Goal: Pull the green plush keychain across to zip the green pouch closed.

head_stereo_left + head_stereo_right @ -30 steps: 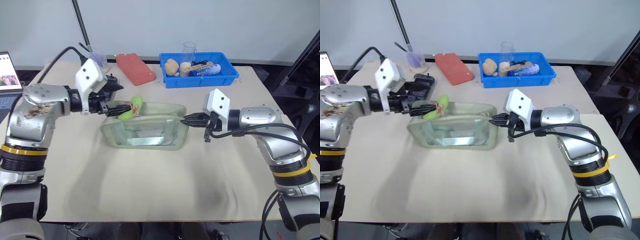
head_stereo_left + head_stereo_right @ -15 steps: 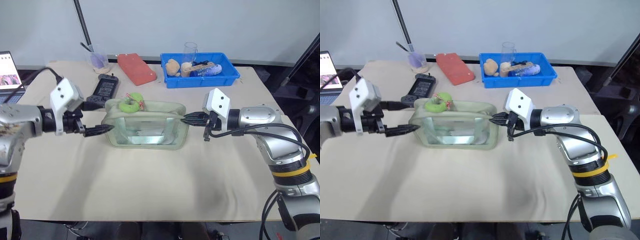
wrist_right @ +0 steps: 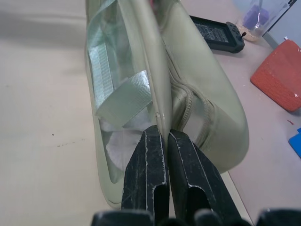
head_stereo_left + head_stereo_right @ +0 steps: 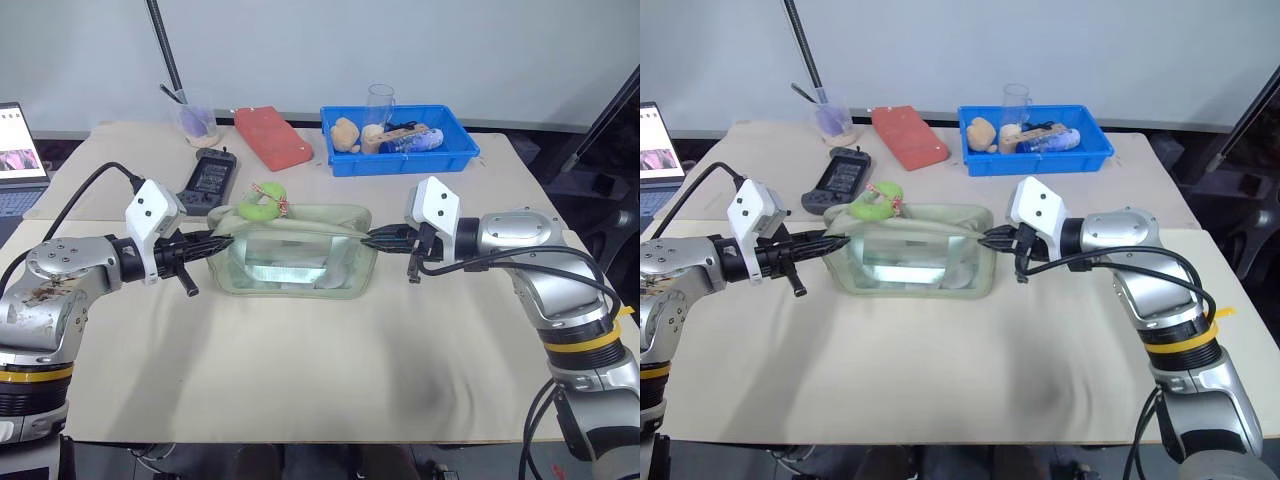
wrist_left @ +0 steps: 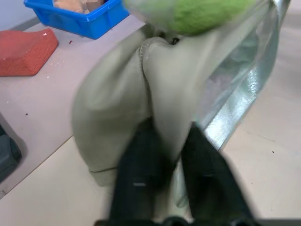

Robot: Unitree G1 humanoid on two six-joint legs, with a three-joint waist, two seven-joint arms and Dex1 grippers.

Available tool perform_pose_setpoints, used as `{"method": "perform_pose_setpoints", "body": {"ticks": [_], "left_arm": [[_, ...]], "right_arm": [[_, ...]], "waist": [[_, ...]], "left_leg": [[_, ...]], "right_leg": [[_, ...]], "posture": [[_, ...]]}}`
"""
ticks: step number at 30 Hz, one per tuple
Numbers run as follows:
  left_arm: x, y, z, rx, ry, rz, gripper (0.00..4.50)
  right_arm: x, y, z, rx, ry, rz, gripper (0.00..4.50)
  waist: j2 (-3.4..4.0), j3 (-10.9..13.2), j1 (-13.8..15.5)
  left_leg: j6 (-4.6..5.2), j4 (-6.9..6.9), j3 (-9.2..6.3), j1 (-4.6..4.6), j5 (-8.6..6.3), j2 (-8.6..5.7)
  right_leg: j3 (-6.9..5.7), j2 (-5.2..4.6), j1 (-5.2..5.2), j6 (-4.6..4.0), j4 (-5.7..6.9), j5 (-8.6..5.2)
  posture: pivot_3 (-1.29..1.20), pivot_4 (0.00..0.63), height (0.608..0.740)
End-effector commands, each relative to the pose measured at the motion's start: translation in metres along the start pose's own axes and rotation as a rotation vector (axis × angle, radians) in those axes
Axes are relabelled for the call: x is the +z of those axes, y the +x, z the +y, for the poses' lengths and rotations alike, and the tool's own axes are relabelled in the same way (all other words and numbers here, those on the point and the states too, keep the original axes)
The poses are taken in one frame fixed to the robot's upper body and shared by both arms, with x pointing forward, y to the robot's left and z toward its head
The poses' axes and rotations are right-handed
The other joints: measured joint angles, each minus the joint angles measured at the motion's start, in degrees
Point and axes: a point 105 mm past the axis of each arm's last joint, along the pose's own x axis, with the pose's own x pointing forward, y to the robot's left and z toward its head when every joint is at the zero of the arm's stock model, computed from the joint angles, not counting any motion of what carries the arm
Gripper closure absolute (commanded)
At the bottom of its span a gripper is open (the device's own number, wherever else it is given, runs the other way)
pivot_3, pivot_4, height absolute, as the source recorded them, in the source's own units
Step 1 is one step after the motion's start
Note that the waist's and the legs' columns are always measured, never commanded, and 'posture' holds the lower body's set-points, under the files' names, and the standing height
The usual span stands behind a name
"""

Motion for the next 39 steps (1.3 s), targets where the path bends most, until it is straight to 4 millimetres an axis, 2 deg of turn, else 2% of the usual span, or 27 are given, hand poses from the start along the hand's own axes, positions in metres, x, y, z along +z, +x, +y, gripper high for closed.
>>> {"method": "perform_pose_setpoints", "body": {"ticks": [1,5,8,11,14,16,20,25,28,38,39], "left_arm": [[0.008,0.001,0.004,0.018,0.070,0.001,4.50],[0.008,0.004,0.003,0.007,0.087,0.000,4.50],[0.010,0.004,0.004,0.005,0.099,-0.001,4.50],[0.011,0.004,0.004,-0.005,0.106,0.003,4.50],[0.010,0.004,0.006,-0.008,0.124,0.017,4.50],[0.011,0.005,0.006,-0.012,0.128,0.016,4.50],[0.010,0.006,0.005,-0.026,0.135,0.023,4.50],[0.009,0.006,0.004,-0.031,0.140,0.027,4.50],[0.009,0.006,0.003,-0.034,0.138,0.027,4.50],[0.006,0.007,0.005,-0.031,0.142,0.033,4.50],[0.006,0.007,0.005,-0.030,0.142,0.032,4.50]], "right_arm": [[0.010,-0.008,-0.009,-0.026,-0.071,0.002,3.45],[0.016,-0.017,-0.019,-0.011,-0.136,0.035,2.08],[0.047,-0.015,-0.031,-0.026,-0.163,-0.038,1.01],[0.082,0.004,-0.036,-0.058,-0.173,-0.165,0.03],[0.105,0.036,-0.024,-0.028,-0.146,-0.259,0.03],[0.113,0.055,-0.016,-0.015,-0.135,-0.281,0.03],[0.113,0.081,-0.009,0.000,-0.109,-0.282,0.03],[0.107,0.097,-0.001,0.041,-0.090,-0.259,0.03],[0.103,0.101,0.002,0.054,-0.082,-0.252,0.83],[0.106,0.095,0.000,0.065,-0.043,-0.278,4.30],[0.106,0.094,-0.001,0.060,-0.038,-0.279,4.48]], "waist": [[0.00,0.00,0.00],[0.01,0.00,0.06],[0.01,0.00,-0.06],[0.01,0.00,-0.56],[0.01,0.00,-0.34],[0.01,0.00,-0.24],[0.01,0.00,0.00],[0.01,0.00,-0.03],[0.01,0.00,-0.12],[0.01,0.00,-0.10],[0.01,0.00,-0.10]], "left_leg": [[0.00,0.00,0.00,0.00,0.00,0.00],[0.00,0.00,0.02,-0.01,0.00,-0.02],[0.00,0.00,0.04,0.00,0.00,-0.01],[0.00,-0.02,0.04,0.02,0.00,0.05],[0.00,-0.05,0.00,0.03,0.00,0.05],[0.00,-0.06,-0.02,0.02,0.00,0.05],[0.00,-0.04,0.00,-0.04,0.00,0.04],[0.00,-0.02,0.02,-0.07,0.00,0.01],[0.00,-0.03,0.01,-0.06,0.00,0.03],[0.00,-0.03,0.00,-0.06,0.00,0.03],[0.00,-0.03,0.00,-0.06,0.00,0.03]], "right_leg": [[0.00,0.00,0.00,0.00,0.00,0.00],[0.00,-0.02,-0.01,0.00,-0.03,0.00],[0.00,-0.03,-0.02,-0.07,-0.03,-0.04],[0.00,0.03,-0.07,-0.03,0.04,-0.01],[0.00,0.06,-0.15,-0.16,0.38,-0.12],[-0.01,0.07,-0.21,-0.20,0.46,-0.15],[-0.01,0.06,-0.30,-0.21,0.56,-0.14],[-0.02,0.01,-0.29,-0.20,0.51,-0.14],[-0.02,0.04,-0.32,-0.21,0.54,-0.15],[-0.03,0.04,-0.33,-0.22,0.57,-0.15],[-0.03,0.04,-0.33,-0.22,0.57,-0.15]], "posture": [[0.00,0.150,0.740],[0.00,0.150,0.740],[0.00,0.150,0.740],[0.00,0.150,0.740],[0.00,0.150,0.740],[0.00,0.150,0.740],[0.00,0.150,0.740],[0.00,0.150,0.740],[0.00,0.150,0.740],[0.00,0.150,0.740],[0.00,0.150,0.740]]}}
